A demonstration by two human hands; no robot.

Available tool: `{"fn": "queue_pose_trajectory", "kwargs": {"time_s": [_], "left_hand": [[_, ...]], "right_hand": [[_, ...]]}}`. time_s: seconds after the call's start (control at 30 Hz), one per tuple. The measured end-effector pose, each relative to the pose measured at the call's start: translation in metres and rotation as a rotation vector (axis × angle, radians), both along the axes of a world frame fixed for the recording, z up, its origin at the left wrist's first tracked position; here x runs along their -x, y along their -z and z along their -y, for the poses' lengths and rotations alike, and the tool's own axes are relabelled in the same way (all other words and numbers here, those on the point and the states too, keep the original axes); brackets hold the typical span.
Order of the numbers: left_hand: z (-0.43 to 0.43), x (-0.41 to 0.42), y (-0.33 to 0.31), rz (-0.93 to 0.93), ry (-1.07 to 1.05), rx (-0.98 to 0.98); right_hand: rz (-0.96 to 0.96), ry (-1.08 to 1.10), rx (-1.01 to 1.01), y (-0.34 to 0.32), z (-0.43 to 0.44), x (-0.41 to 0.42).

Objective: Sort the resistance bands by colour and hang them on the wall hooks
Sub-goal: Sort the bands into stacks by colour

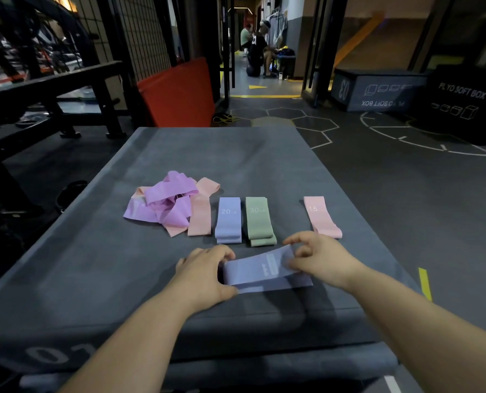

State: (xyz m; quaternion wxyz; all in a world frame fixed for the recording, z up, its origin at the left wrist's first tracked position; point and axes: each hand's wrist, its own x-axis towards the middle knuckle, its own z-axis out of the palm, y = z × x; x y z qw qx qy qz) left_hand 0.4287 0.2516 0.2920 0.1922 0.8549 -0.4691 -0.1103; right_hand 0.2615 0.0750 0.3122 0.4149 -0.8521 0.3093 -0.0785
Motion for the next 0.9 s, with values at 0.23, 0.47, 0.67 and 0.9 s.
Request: {"fn": "queue_pose_trajectory", "kwargs": {"time_s": [0.23, 0.47, 0.67, 0.9], "left_hand": [[0.005, 0.007, 0.002, -0.012, 0.009, 0.025], [0.007, 0.003, 0.002, 0.007, 0.041, -0.018], [0.005, 0.003, 0.001, 0.005, 0.048, -0.017], [0.003, 0.003, -0.002, 0.004, 0.039, -0.047]], "right_hand": [[-0.124, 0.088, -0.029, -0.001, 0.014, 0.012], [-0.196, 0.070, 0.037, 0.003, 0.013, 0.014], [-0.262, 0.021, 0.096, 0.000, 0.013, 0.010], [-0.289, 0.026, 0.129, 0.000, 0.010, 0.007]]}}
